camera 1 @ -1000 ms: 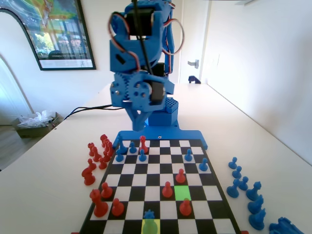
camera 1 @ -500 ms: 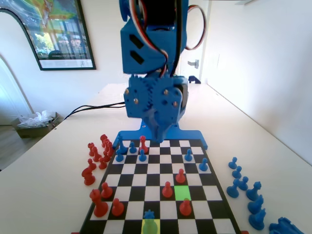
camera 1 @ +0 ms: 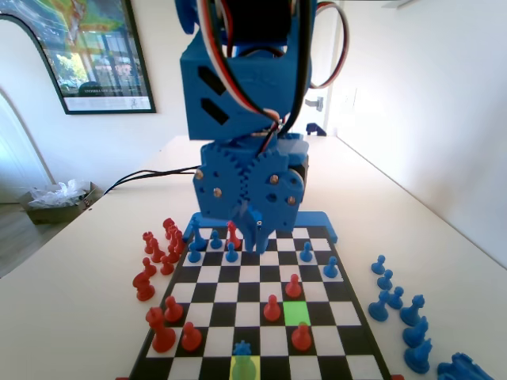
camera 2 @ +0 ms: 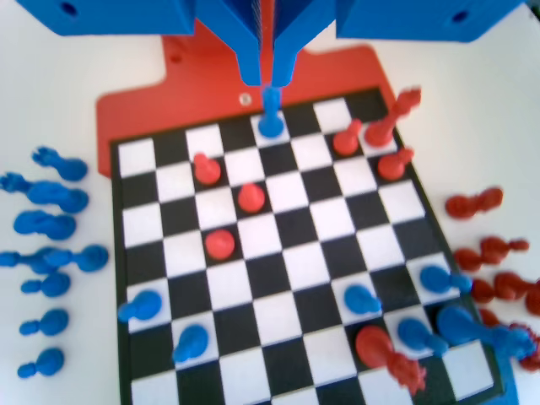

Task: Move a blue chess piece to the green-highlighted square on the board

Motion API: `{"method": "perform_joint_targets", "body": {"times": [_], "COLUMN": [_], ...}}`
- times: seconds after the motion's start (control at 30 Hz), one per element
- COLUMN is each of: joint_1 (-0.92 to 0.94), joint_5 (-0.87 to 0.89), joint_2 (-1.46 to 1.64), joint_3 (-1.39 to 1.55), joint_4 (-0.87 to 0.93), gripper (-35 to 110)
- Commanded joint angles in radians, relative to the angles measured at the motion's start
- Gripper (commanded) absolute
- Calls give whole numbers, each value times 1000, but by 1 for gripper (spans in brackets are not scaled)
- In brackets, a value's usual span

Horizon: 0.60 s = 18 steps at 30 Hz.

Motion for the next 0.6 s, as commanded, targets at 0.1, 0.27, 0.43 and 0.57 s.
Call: {"method": "perform_joint_targets", "body": {"times": [0.1,0.27,0.43,0.57], "joint_1": [12,25,37,40], "joint_5": [-43,-61,-74,-81], "joint_2": [-61,-124,-183,-221], "joint_3": [-189,-244,-288,-327], "joint_4": [25,8,-9,-11], "gripper": [4,5,5,5]}}
